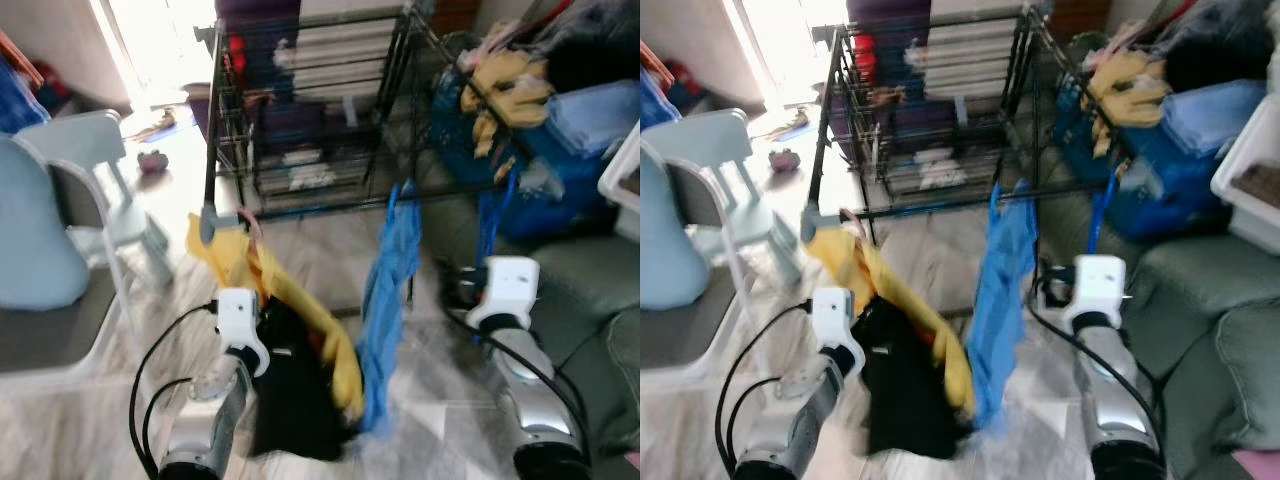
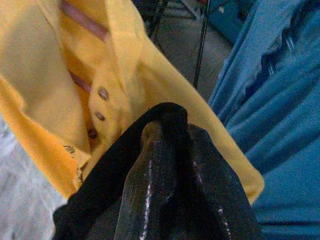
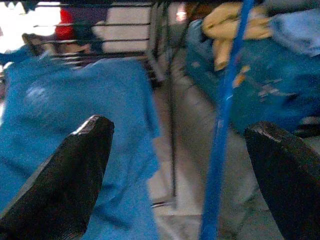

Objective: Hang hanger

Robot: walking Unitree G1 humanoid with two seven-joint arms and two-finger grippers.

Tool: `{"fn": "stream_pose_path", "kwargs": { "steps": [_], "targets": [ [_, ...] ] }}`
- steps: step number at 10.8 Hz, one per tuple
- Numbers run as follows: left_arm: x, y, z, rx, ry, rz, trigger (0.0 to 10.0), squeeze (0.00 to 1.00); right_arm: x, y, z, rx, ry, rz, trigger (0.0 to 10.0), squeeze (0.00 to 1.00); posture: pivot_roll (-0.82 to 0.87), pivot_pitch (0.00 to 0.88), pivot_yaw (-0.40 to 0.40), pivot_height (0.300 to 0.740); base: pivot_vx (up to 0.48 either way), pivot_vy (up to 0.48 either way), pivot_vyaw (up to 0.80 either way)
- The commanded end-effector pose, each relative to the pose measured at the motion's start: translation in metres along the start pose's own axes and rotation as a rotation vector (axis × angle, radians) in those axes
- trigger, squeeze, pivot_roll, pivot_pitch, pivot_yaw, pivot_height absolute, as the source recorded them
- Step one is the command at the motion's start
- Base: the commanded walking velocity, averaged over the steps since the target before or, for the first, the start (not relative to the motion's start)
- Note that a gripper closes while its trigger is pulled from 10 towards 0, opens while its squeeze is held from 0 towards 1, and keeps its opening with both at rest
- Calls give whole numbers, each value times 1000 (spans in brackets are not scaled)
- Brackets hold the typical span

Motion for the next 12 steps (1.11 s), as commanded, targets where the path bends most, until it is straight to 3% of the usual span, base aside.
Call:
{"fn": "stream_pose_path", "kwargs": {
  "steps": [1, 3, 5, 6, 9, 12],
  "targets": [
    [-10, -3, 9, 28, 17, 31, 10000, 0, -7, 4, 2, -3, -9, 1, 10000, 0, -137, 0, 57, 740, 0, 0, 0],
    [-9, -2, 8, 19, 20, 30, 10000, 0, -3, 11, -4, -45, -29, -28, 10000, 0, -135, 0, 57, 740, 0, 0, 0],
    [-7, -1, 7, 9, 16, 19, 10000, 0, 10, 20, -21, -143, -50, -84, 10000, 0, -133, 0, 60, 740, 0, 0, 0],
    [-6, -1, 4, -5, 18, 19, 10000, 0, 10, 26, -27, -196, -75, -61, 10000, 0, -131, 0, 62, 740, 0, 0, 0],
    [-6, -1, 4, -9, 20, 16, 10000, 0, 11, 45, -23, -244, -69, -62, 10000, 0, -118, 0, 61, 740, 0, 0, 0],
    [-5, -3, 2, -20, 17, 12, 10000, 0, 20, 53, -24, -305, 37, -130, 10000, 0, -109, 0, 68, 740, 0, 0, 0]
  ]
}}
Point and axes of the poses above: a point about 5 cm out from each wrist's last joint towards the gripper, its own y axis pointing out of the wrist towards the gripper, its own z axis along the axis of the wrist's last joint, x = y × z, the point moved 5 cm from there along y, pointing out of the wrist towards the gripper, and after that the axes turned 11 degrees about -y, right-handed, at the moved point
